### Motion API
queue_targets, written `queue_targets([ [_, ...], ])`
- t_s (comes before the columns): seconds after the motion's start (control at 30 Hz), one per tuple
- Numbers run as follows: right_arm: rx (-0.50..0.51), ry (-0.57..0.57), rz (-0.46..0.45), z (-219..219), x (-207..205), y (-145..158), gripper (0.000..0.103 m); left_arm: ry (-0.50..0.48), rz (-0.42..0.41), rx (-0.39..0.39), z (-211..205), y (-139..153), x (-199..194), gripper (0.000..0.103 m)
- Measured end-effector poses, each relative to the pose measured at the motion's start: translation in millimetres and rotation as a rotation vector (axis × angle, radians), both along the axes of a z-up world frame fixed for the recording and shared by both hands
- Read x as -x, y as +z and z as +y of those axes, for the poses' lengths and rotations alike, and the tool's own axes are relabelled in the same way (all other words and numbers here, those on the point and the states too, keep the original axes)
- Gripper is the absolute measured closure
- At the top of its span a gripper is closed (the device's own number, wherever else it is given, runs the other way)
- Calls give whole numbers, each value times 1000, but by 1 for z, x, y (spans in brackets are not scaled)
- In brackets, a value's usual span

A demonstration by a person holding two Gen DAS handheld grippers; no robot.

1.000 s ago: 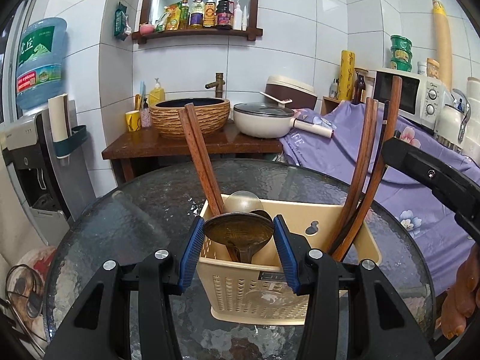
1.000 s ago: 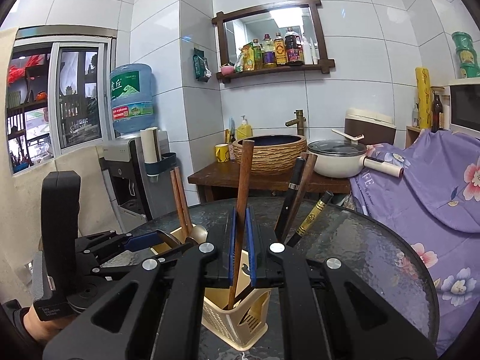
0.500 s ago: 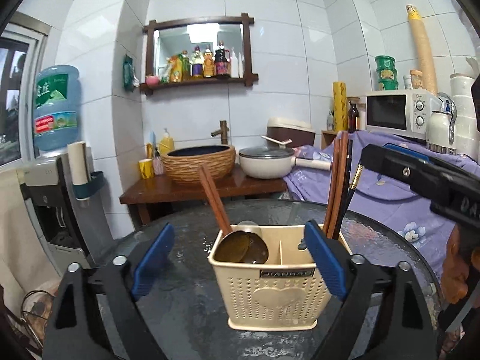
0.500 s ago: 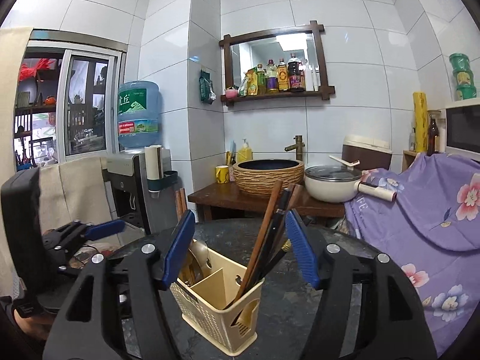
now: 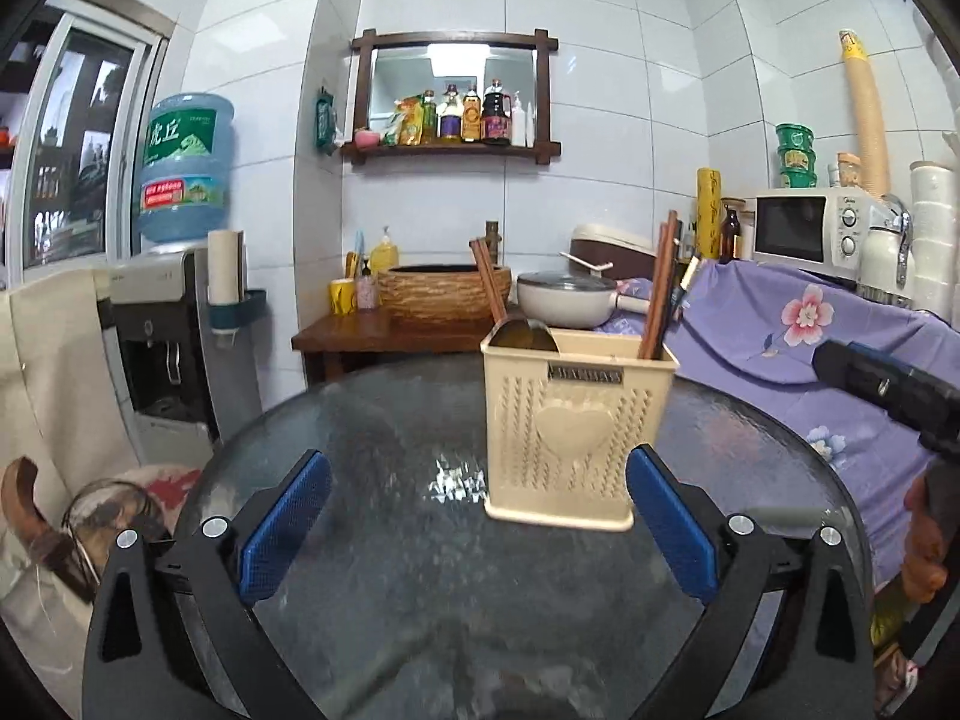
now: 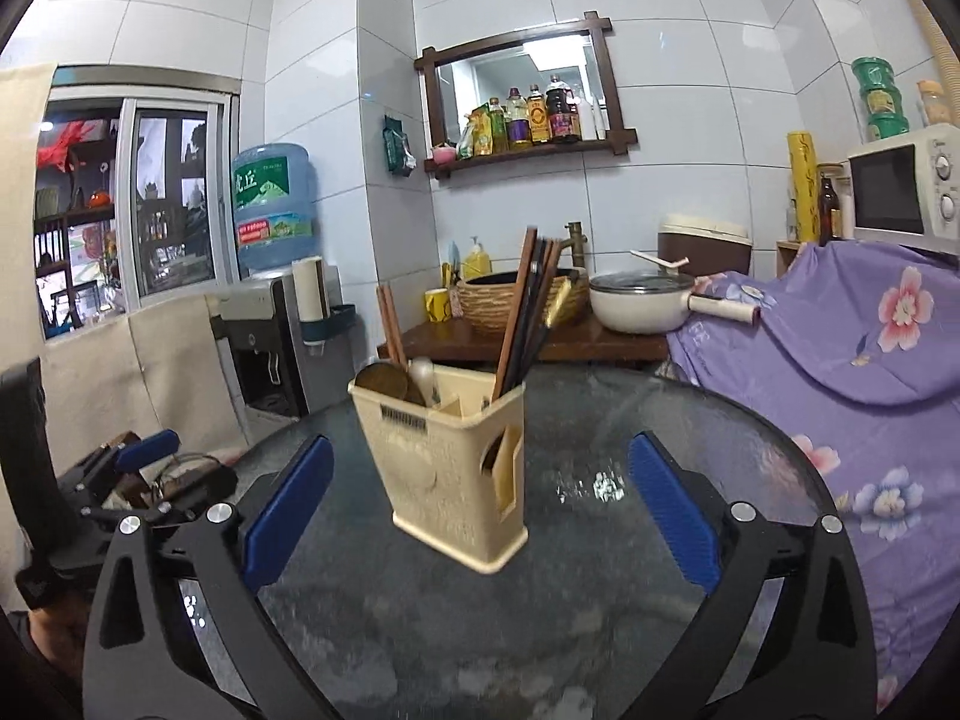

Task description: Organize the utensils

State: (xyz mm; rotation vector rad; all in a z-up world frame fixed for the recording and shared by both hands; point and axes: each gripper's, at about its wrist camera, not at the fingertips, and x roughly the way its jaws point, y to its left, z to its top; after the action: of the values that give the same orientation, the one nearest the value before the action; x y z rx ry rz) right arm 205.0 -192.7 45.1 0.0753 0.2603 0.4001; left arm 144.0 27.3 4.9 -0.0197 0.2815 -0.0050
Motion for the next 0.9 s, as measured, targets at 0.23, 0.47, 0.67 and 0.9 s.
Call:
queue_targets([
  [0.23,33,27,-34,6,72,-36,6,20,11,39,6,-18,55,6],
  [0.47,86,37,-68,16,121,-47,6,-16,-14,18,-8,-25,94,6],
  [0.67,56,4,-100,11,142,-47,6,-1,-36,35,-4,-29,114,6],
  [0.9,57,4,-150,12,159,-40,6,5,-124,16,-12,-21,137,6],
])
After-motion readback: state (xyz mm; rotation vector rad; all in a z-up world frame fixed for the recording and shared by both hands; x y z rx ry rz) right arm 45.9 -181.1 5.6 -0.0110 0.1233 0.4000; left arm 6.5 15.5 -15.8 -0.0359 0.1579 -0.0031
